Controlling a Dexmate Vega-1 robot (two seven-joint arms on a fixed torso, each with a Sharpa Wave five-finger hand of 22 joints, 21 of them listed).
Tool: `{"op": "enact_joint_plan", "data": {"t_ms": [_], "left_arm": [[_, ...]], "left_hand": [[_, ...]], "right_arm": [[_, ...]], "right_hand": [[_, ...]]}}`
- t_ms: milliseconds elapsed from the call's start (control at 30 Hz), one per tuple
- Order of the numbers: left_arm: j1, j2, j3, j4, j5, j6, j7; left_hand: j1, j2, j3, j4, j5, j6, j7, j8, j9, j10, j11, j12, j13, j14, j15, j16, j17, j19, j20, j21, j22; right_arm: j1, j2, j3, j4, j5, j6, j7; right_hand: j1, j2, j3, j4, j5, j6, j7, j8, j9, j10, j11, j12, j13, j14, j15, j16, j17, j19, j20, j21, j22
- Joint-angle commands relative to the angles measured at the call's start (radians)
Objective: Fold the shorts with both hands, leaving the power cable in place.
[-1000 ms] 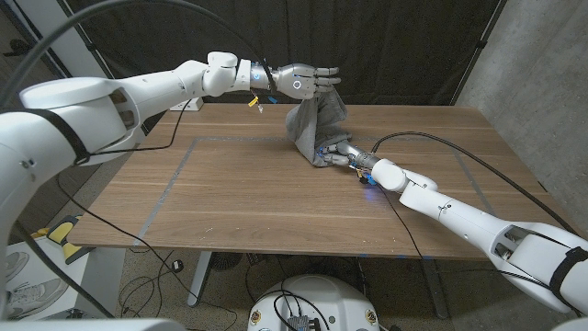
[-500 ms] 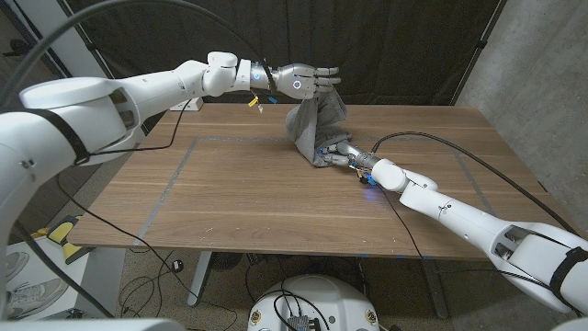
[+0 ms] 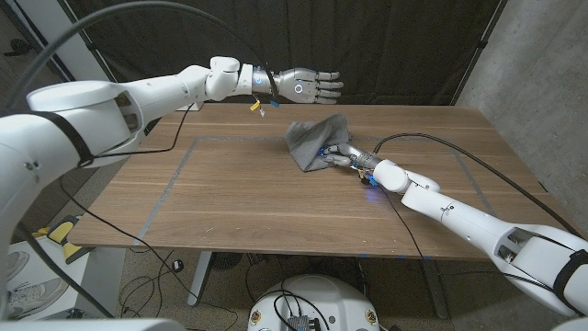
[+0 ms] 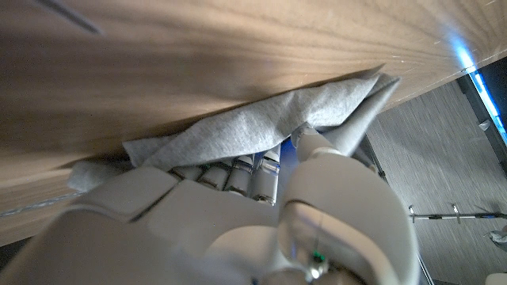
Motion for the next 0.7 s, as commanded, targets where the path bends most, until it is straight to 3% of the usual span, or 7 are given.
{"op": "enact_joint_plan", "data": {"t_ms": [33,233,533,700], "left_arm": [[0.022,-0.472,0.105,0.592,-0.115,0.08,0.023],[0.038,-0.462,0.114,0.585,-0.166,0.103,0.089],[0.048,-0.29,0.16,0.322,-0.268,0.171,0.089],[0.056,-0.221,0.155,0.23,-0.28,0.19,0.089]], "left_hand": [[-0.028,0.028,-0.008,0.026,0.003,-0.012,0.008,0.014,-0.003,-0.022,0.014,0.004,0.002,-0.018,-0.101,0.0,0.009,-0.015,0.007,0.008,0.003],[-0.031,0.048,0.01,0.04,0.008,-0.007,0.013,0.02,-0.004,-0.026,0.02,0.009,0.002,-0.024,-0.094,0.001,0.012,-0.019,0.012,0.011,0.003],[-0.044,0.043,0.028,0.059,0.007,0.0,0.014,0.026,-0.005,-0.029,0.02,0.015,0.003,-0.028,-0.092,0.002,0.012,-0.024,0.011,0.016,0.004],[-0.044,0.041,0.04,0.06,0.006,0.005,0.012,0.028,-0.005,-0.026,0.017,0.019,0.002,-0.029,-0.092,0.002,0.01,-0.025,0.01,0.02,0.004]], "right_arm": [[-0.139,-0.104,0.039,-0.289,0.01,-0.165,0.057],[-0.144,-0.114,0.044,-0.315,0.005,-0.177,0.055],[-0.156,-0.15,0.074,-0.406,-0.013,-0.206,0.03],[-0.171,-0.179,0.102,-0.48,-0.013,-0.252,0.027]], "right_hand": [[-0.009,-0.006,0.005,-0.008,0.0,0.013,0.004,0.008,0.004,0.046,0.049,0.006,0.006,0.057,0.059,0.007,0.008,0.148,0.152,0.008,0.008],[-0.01,-0.007,0.007,-0.009,0.0,0.013,0.005,0.008,0.004,0.046,0.05,0.006,0.006,0.058,0.059,0.005,0.007,0.148,0.153,0.008,0.008],[-0.013,-0.007,0.007,-0.008,-0.001,0.012,0.005,0.008,0.004,0.045,0.045,0.005,0.006,0.058,0.059,0.005,0.007,0.147,0.154,0.007,0.008],[-0.016,-0.008,0.006,-0.008,-0.001,0.011,0.004,0.007,0.004,0.047,0.048,0.006,0.006,0.058,0.06,0.004,0.007,0.146,0.155,0.007,0.008]]}}
